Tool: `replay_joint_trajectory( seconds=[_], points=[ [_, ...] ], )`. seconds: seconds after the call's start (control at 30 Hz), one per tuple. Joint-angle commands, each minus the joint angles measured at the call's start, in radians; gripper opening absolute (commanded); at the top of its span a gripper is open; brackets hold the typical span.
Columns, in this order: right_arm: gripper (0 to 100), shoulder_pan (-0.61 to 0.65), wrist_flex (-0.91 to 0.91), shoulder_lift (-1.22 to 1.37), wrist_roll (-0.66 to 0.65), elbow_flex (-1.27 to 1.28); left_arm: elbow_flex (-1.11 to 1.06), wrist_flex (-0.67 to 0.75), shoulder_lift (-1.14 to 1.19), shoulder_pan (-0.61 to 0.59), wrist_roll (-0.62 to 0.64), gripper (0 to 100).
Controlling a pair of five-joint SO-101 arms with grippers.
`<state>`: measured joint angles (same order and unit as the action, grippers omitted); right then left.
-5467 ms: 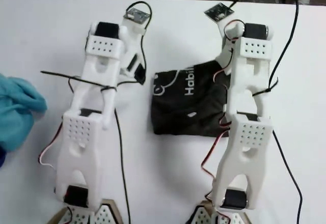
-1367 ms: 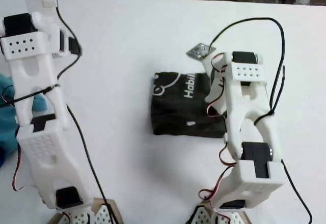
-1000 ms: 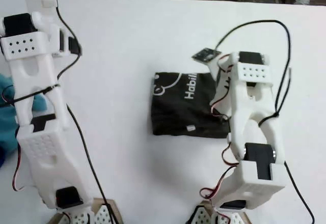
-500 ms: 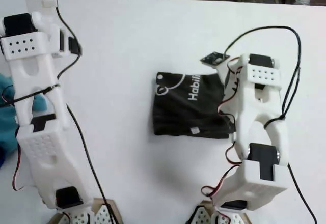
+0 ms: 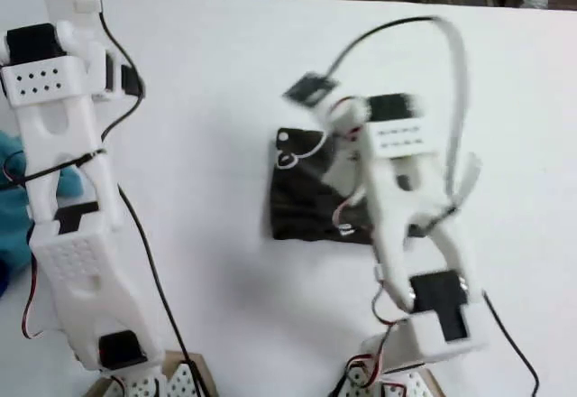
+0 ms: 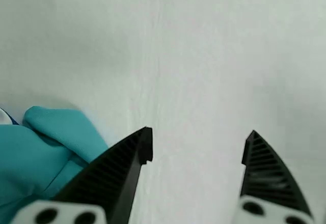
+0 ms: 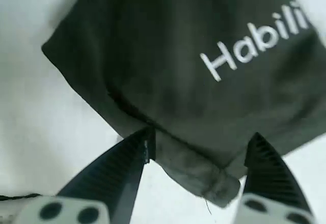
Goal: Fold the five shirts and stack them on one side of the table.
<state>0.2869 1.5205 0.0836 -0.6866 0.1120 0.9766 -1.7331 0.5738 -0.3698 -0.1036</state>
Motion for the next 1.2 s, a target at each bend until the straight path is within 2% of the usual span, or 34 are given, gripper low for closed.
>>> replay_joint_trajectory(
  seconds=[0.0,0.17,0.37,0.67,0.93,1.17],
  points=[
    [29.0,0.071,-0.028,0.074,0.009,0.003,0.042,0.014,-0.009,-0.011,-0.012,30],
    [29.0,0.079,0.002,0.131,0.009,0.011,0.042,0.014,-0.012,-0.011,-0.012,30],
    [29.0,0.081,0.073,0.067,0.002,0.048,0.042,0.014,-0.011,-0.011,-0.012,30],
    [29.0,0.082,-0.117,-0.008,0.002,0.339,0.042,0.014,-0.011,-0.011,-0.012,30],
    [29.0,0.051,-0.105,-0.137,0.000,0.189,0.042,0.014,-0.014,-0.011,-0.012,30],
    [29.0,0.019,-0.317,0.015,0.051,0.066,0.042,0.014,-0.015,-0.011,-0.012,30]
  ],
)
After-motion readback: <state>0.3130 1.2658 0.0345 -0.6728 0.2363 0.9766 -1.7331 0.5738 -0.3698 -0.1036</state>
